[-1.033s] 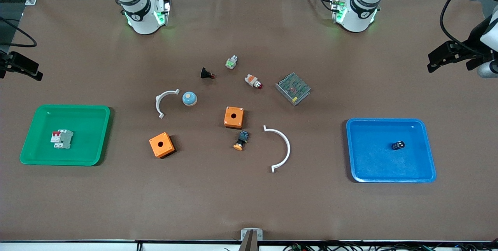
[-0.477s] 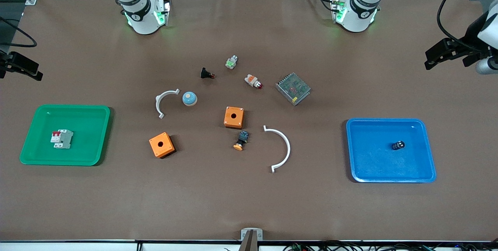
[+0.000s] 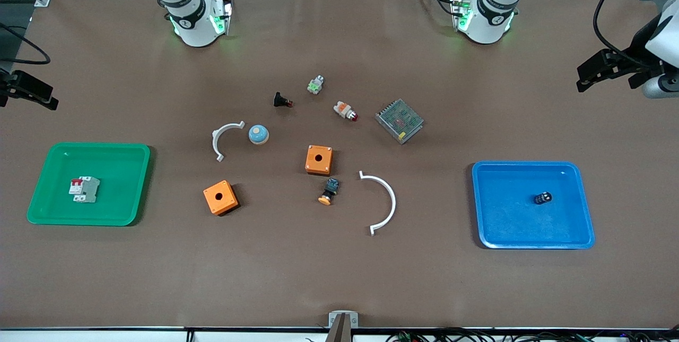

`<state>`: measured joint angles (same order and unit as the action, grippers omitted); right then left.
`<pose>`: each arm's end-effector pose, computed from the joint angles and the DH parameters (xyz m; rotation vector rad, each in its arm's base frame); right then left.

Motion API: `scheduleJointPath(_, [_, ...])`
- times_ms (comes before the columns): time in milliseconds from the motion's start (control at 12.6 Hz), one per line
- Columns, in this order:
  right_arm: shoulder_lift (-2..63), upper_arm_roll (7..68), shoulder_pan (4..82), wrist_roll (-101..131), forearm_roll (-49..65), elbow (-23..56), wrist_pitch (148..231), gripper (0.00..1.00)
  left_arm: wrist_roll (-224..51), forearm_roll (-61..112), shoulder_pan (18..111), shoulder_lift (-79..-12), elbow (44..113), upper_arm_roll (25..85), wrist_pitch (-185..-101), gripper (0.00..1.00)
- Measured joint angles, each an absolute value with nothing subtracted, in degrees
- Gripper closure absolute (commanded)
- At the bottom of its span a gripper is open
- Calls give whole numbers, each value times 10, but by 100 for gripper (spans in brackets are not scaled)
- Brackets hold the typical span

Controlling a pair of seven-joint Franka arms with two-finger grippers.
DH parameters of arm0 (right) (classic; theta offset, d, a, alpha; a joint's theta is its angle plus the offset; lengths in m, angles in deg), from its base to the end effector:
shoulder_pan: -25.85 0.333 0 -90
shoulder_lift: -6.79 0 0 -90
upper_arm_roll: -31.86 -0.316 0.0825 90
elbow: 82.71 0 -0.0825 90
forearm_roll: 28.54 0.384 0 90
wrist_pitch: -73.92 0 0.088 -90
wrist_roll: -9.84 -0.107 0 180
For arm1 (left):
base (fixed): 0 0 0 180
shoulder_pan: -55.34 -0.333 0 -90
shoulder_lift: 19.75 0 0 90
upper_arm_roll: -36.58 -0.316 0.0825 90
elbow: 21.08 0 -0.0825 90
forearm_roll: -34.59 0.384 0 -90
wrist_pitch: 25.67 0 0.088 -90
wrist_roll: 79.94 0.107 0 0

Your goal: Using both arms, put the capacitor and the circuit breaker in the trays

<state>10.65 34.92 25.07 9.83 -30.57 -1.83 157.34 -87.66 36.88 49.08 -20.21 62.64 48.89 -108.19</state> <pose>0.5624 -0.0407 0.6512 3.1014 -0.1098 -0.0376 0.5410 -0.0521 0.6600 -3.0998 -0.0523 0.0373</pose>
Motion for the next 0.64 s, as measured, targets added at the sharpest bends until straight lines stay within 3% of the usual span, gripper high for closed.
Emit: scheduleJointPath(636, [107,349,251,98,-306,-18,1573,0,-876,357,490,-182,645,488,-1084,0])
